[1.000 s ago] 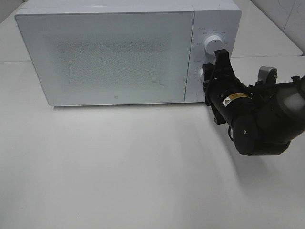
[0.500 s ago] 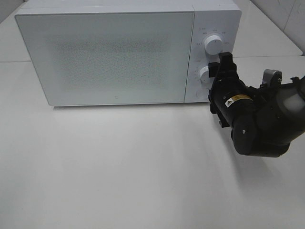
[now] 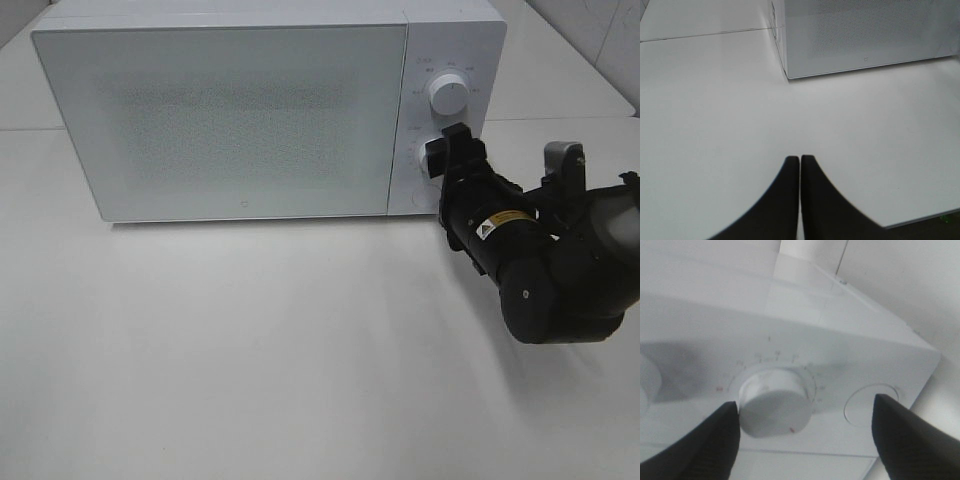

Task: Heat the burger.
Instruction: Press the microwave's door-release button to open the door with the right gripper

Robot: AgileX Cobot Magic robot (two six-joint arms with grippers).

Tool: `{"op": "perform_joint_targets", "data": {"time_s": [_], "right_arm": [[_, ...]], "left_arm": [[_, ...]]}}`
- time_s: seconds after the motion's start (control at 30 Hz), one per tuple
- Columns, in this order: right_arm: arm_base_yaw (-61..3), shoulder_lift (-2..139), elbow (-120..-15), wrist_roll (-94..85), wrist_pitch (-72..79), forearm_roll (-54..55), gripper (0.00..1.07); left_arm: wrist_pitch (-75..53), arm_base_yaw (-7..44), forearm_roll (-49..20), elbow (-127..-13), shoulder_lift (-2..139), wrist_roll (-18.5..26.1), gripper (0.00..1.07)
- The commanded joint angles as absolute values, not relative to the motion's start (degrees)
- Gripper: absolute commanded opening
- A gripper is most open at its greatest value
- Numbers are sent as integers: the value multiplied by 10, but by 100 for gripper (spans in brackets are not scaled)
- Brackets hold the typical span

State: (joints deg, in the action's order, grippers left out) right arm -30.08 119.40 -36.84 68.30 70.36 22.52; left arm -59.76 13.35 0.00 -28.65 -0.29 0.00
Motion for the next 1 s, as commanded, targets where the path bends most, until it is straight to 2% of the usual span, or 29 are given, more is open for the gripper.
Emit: {"op": "perform_joint_targets", "data": {"time_s": [0.03, 0.27, 0.53, 0.67, 0.87, 1.0], "right_arm": [[-298, 1192, -367, 625, 805, 172, 67], [-298, 1192, -367, 380, 805, 74, 67], [-298, 1192, -367, 167, 796, 62, 65], [-298, 1186, -367, 129, 775, 37, 65], [-298, 1142, -367, 81, 664, -14, 65], [-298, 1085, -367, 40, 535, -20, 63]], "left_arm": [[-591, 133, -6, -285, -6, 4, 0], [-591, 133, -6, -285, -6, 4, 0], [-591, 133, -6, -285, -6, 4, 0], [-591, 133, -6, -285, -6, 4, 0], [-591, 133, -6, -285, -6, 4, 0], [-591, 133, -6, -285, -6, 4, 0]]}}
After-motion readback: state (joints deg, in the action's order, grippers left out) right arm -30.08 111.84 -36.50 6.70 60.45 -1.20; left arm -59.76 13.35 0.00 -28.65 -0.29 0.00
